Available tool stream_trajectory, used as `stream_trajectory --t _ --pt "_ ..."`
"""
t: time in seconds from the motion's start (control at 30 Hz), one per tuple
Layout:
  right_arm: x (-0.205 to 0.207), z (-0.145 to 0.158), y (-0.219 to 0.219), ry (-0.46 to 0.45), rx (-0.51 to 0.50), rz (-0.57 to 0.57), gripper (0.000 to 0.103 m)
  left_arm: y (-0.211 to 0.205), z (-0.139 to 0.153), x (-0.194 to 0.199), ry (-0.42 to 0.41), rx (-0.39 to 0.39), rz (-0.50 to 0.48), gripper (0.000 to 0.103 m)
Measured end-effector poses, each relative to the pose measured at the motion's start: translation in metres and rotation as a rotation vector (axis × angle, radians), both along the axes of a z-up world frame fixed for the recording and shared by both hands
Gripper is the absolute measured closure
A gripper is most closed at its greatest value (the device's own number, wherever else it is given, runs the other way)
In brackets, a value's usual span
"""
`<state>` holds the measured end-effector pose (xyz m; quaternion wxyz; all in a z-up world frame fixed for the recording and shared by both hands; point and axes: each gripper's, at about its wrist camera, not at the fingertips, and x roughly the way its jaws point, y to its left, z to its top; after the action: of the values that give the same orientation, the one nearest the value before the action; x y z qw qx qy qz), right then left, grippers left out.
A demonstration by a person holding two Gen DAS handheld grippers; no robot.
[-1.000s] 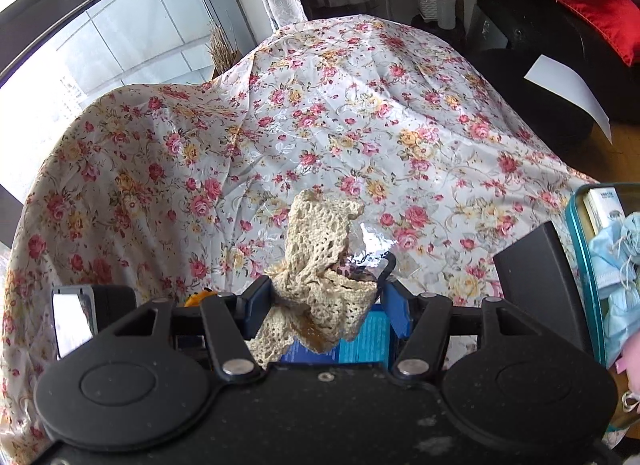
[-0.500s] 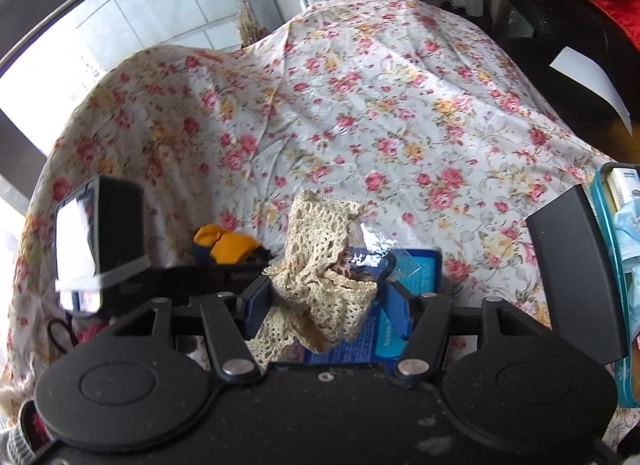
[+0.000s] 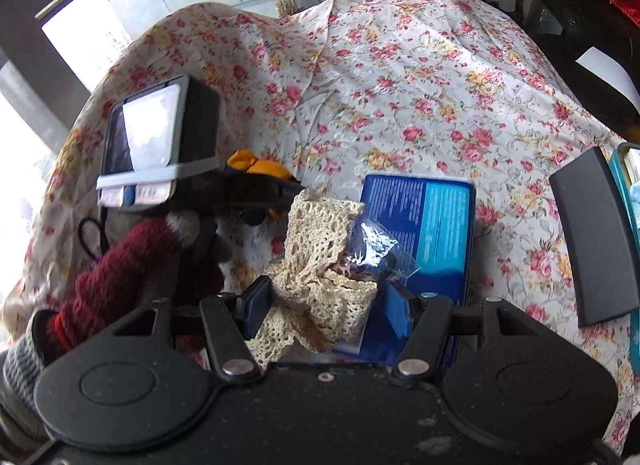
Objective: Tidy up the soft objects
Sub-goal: 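Lift the lace item with the right tool while the left tool grasps the blue-and-orange pouch, then carry the lace item and pouch over the gold tray and open both tools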
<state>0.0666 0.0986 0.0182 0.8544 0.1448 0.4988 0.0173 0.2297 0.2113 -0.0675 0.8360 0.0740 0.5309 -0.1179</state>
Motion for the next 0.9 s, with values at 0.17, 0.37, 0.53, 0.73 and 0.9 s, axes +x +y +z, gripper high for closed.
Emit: stream_trajectory --t 0.17,0.37,0.53,0.73,0.9 --pt "-0.027 -0.008 -0.002 0.019 0.013 0.020 0.043 0.000 0.006 -0.027 -0.003 0.058 -0.041 0.057" --pt "-0.061 -0.014 -0.011 0.026 0.039 0.025 0.043 0.002 0.027 -0.051 0.022 0.099 -0.067 0.057" --pt "-0.084 -0.018 -0.027 0.039 0.059 -0.003 0.043 -0.004 0.045 -0.080 0.047 0.127 -0.117 0.057" --pt "-0.112 -0.022 -0.059 0.050 0.062 -0.078 0.043 -0.028 0.061 -0.121 0.099 0.122 -0.212 0.057" --pt "-0.137 -0.022 -0.097 0.045 0.046 -0.188 0.043 -0.061 0.078 -0.149 0.094 0.077 -0.288 0.057"
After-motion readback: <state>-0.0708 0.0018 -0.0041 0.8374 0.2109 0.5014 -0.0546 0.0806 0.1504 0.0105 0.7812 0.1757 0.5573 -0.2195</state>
